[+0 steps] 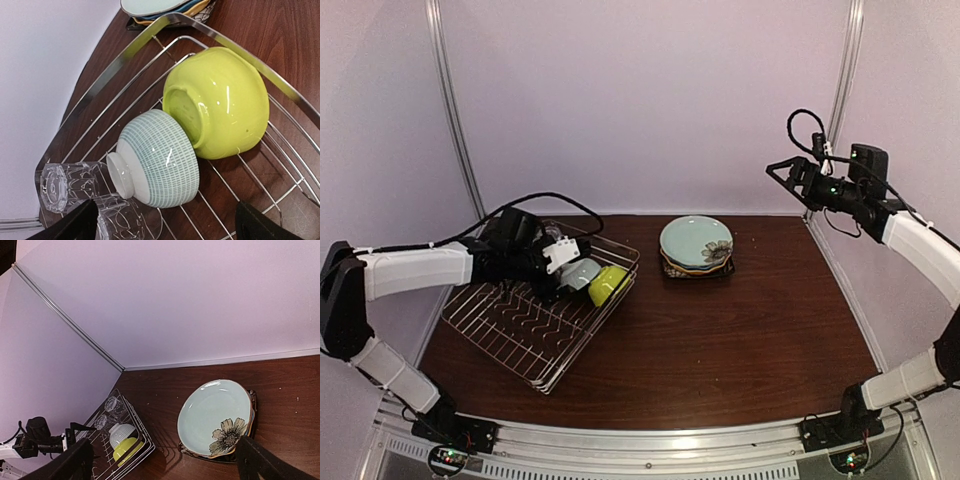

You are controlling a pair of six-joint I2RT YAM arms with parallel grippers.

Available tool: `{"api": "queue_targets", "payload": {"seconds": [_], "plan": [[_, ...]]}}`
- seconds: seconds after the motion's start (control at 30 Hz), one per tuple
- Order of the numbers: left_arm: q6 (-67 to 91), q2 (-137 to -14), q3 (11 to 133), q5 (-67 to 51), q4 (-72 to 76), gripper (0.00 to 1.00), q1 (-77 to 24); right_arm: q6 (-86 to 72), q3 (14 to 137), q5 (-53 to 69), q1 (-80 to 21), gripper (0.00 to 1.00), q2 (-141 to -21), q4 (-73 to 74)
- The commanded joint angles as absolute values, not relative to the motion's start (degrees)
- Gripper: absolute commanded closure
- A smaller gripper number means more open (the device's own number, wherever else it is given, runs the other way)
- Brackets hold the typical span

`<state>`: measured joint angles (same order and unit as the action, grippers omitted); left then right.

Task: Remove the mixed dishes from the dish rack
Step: Grab the bowl from the dish rack.

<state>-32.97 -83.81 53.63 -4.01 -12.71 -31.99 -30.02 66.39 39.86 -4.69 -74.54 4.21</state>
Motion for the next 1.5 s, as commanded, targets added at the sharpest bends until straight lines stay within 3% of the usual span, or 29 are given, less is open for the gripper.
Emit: {"api": "queue_targets", "payload": {"seconds": [0.0,0.67,0.97,1.23,1.47], "plan": [[-33.8,-87.4,54.7,-2.6,-7.9,0.03,-32.3,-29.2,67.1,40.5,-4.0,0.00,-72.5,3.9],[-34.0,-98.0,59.8,6.3,-5.0,0.03,-32.3,-29.6,67.3,42.7,-3.3,0.00,-73.4,3.2],[-33.6,-100.6,62.3,6.6,-5.4,0.17,-32.3,-29.5,67.1,42.8,-3.0,0.00,-73.9,3.1],[-31.7,-101.9,63.6,6.5,-5.6,0.18,-32.3,-29.6,67.1,42.9,-2.8,0.00,-74.0,3.0],[-30.2,-101.4,64.2,5.6,-6.1,0.31,-32.3,-29.7,67.3,42.9,-2.7,0.00,-74.0,3.2]]}}
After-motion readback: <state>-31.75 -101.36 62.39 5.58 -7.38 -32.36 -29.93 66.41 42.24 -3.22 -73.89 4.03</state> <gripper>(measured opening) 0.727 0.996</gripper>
